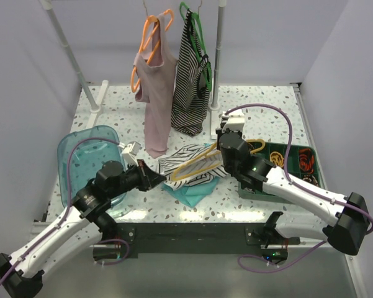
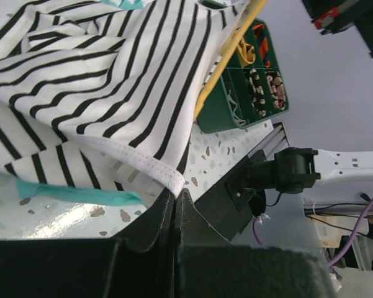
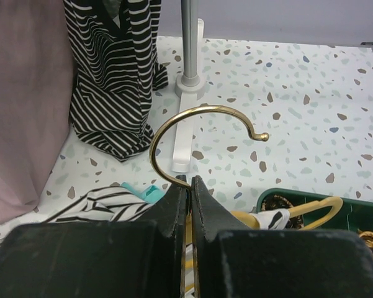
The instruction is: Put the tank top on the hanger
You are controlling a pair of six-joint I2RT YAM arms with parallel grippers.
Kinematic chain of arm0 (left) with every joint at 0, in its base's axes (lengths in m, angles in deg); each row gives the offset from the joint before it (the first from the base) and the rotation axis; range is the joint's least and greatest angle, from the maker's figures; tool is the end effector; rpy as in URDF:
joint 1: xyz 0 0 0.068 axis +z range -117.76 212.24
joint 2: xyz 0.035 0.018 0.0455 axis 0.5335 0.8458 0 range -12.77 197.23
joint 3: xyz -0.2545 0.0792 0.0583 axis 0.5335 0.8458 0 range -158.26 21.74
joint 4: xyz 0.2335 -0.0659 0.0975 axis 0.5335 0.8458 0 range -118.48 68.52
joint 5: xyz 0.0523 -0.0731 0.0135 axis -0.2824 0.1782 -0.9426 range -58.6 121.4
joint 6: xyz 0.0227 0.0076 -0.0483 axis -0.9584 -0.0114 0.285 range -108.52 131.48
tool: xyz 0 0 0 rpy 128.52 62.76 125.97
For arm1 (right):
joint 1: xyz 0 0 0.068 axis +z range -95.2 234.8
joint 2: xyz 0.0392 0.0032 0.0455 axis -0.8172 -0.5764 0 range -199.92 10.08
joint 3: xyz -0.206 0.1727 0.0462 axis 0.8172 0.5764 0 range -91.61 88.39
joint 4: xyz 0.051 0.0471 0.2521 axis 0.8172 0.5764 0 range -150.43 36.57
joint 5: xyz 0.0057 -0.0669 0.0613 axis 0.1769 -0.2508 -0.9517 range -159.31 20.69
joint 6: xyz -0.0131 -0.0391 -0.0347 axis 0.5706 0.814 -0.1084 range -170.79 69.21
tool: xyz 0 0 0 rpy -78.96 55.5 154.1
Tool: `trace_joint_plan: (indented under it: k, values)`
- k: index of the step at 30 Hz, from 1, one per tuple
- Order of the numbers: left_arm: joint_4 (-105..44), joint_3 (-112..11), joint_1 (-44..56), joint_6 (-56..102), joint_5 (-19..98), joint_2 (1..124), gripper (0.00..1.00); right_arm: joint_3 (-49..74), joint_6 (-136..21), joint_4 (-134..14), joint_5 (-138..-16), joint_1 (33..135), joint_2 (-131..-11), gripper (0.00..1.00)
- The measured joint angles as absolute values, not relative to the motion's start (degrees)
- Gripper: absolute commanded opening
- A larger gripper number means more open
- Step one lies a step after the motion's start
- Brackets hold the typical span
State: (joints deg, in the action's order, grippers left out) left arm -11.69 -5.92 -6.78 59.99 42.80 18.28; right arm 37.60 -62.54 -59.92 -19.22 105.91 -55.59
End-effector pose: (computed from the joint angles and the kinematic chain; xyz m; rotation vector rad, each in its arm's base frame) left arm 0.1075 -0.0962 0.2576 -0.0279 2.1136 -1.1700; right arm 0.1824 0.1828 0.3234 -0.0025 1.7420 -0.0025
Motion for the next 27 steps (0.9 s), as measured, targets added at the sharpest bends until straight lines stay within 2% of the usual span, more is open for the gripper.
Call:
trace_joint_plan:
  k: [18, 27]
  values:
    - [-39.66, -7.23, -6.78, 67.99, 52.61, 30.72, 0.02, 35.79, -63.76, -59.88, -15.66, 106.77, -57.20, 0.00]
    - [-35.77, -9.41, -6.78, 63.34, 47.48, 33.08, 0.05, 34.30, -65.18, -58.10, -15.86, 106.92, -56.64, 0.00]
